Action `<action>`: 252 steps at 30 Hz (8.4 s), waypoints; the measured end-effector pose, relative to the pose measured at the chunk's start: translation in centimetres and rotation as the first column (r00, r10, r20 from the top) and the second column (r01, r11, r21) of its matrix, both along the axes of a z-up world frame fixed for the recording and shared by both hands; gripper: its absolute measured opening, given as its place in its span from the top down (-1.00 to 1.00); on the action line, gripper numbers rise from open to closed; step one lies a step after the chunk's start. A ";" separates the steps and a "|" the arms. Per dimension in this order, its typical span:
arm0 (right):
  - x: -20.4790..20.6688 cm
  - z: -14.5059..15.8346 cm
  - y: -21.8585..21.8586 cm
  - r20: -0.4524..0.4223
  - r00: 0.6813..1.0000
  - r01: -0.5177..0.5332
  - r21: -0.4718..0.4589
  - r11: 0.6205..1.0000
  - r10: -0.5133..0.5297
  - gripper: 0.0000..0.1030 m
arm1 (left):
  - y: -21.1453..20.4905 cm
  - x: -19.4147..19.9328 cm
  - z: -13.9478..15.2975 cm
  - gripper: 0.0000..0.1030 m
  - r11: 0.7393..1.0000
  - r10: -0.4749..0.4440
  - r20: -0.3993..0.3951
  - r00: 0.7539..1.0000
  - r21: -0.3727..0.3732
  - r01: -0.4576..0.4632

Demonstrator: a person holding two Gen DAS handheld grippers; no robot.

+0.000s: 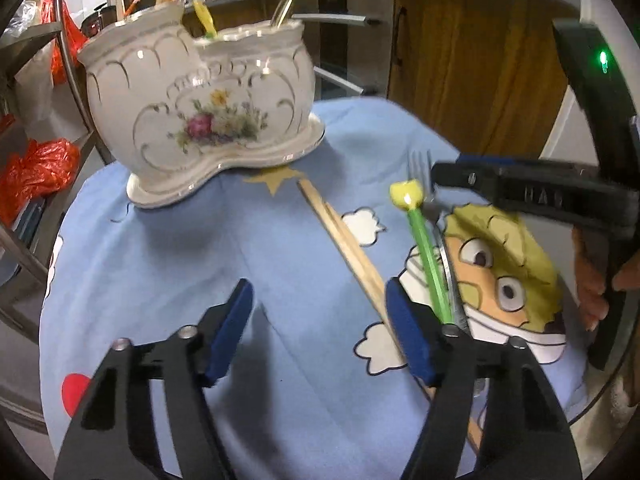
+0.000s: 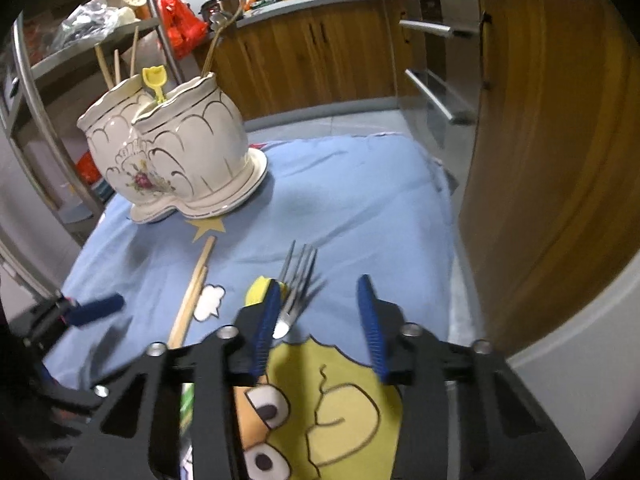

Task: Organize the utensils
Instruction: 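Grasp another chopstick with the left gripper while the right grasps the silver fork, then lift and carry the chopstick and silver fork over the floral holder, then release the chopstick into the larger pot while the right drops the silver fork into the smaller pot, then move both tools back over the last utensils on the cloth, then grasp the green-handled yellow utensil with the right gripper while the left grasps the last chopstick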

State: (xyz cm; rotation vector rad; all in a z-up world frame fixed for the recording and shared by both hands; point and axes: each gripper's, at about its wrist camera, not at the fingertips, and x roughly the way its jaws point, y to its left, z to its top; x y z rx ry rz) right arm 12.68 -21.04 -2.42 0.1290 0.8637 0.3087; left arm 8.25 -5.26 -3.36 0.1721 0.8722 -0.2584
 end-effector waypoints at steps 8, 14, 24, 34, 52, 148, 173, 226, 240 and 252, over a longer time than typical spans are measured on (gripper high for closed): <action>1.3 -0.3 0.7 -0.027 0.999 -0.018 0.003 1.000 0.018 0.52 | 0.1 0.9 -0.1 -0.26 0.999 0.042 -0.017 0.999 -0.025 -0.042; 2.3 -0.6 1.1 -0.036 0.999 -0.036 0.023 0.999 0.037 0.65 | -0.1 1.3 -0.3 -0.15 0.998 0.067 -0.013 0.998 -0.002 -0.067; 1.8 -0.1 1.0 -0.012 0.998 -0.068 0.071 0.995 0.069 0.89 | -0.1 2.0 0.1 0.83 1.000 -0.011 -0.038 0.999 0.009 0.011; 1.1 0.0 0.5 -0.025 0.998 -0.064 0.067 0.996 0.066 0.93 | 1.2 1.7 0.2 0.84 1.000 -0.020 -0.060 0.998 0.001 0.020; 2.5 -1.0 0.4 -0.061 0.995 -0.076 0.115 0.990 0.084 0.48 | 0.6 3.5 -0.4 0.81 1.000 -0.009 -0.038 0.999 -0.009 0.008; 5.6 11.1 7.6 0.581 0.814 0.066 -0.075 0.995 -0.011 0.79 | 10.6 9.5 10.0 0.82 0.965 0.193 0.565 0.802 -0.258 -0.050; 0.6 9.6 3.5 0.487 0.865 0.133 0.005 0.991 -0.119 -0.90 | 10.8 1.9 10.1 -0.89 0.974 0.210 0.558 0.803 -0.189 -0.123; -2.7 0.7 3.4 0.027 0.996 -0.086 -0.123 0.989 0.090 0.80 | 4.4 -2.3 3.9 -0.89 0.986 0.066 0.222 0.973 -0.165 -0.030; -2.7 2.4 1.5 0.088 0.994 -0.051 -0.086 0.995 0.059 0.80 | -2.8 -1.4 0.4 0.46 0.993 -0.085 -0.019 0.996 -0.085 0.083; -3.4 2.7 1.7 0.107 0.991 -0.075 -0.080 0.994 0.083 0.80 | -1.9 -0.9 0.9 0.89 0.990 -0.130 -0.027 0.991 0.053 0.132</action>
